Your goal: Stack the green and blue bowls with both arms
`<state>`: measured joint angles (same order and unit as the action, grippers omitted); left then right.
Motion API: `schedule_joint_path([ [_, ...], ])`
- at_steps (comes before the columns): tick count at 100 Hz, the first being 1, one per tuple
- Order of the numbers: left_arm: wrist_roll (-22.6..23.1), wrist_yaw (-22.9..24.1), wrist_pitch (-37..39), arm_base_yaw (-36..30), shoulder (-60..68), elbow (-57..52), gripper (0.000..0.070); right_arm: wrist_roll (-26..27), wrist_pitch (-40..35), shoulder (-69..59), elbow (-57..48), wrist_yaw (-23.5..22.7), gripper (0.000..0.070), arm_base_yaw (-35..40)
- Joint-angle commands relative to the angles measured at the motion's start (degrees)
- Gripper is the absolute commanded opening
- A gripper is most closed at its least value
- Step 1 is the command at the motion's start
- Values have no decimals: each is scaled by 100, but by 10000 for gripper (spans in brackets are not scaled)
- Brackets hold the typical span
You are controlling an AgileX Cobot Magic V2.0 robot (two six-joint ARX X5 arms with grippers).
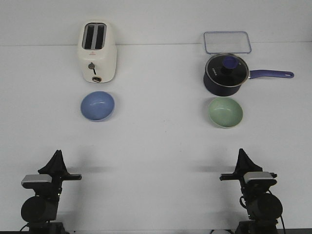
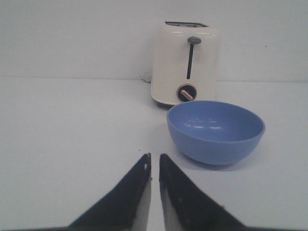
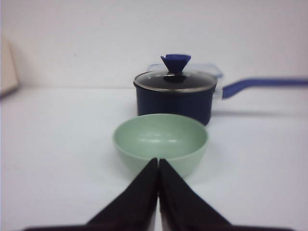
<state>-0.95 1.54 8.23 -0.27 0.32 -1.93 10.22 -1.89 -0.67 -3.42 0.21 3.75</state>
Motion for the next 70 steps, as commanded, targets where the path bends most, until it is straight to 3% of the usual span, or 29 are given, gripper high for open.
schedule_joint_path([
  [1,7,-7,85,-2,-13,114,15,719,-57,-157,-367,24,0,2],
  [22,7,-7,85,-2,-13,114,15,1117,-1364,-1722,-1818,483,0,-116],
  [33,7,-7,85,-2,-13,114,15,1069,-1945,-2914,-2660,365,5,-323],
  [38,7,-7,85,-2,-13,114,15,1040,-2057,-3449,-3014,173,64,-435],
  [51,7,-7,85,-2,-13,114,15,898,-2100,-4800,-3880,-374,341,-728],
  [59,7,-7,85,-2,-13,114,15,817,-2124,-5493,-4325,-503,414,-868],
  [70,7,-7,83,-2,-13,114,15,599,-2140,-6415,-4922,-525,427,-1010],
])
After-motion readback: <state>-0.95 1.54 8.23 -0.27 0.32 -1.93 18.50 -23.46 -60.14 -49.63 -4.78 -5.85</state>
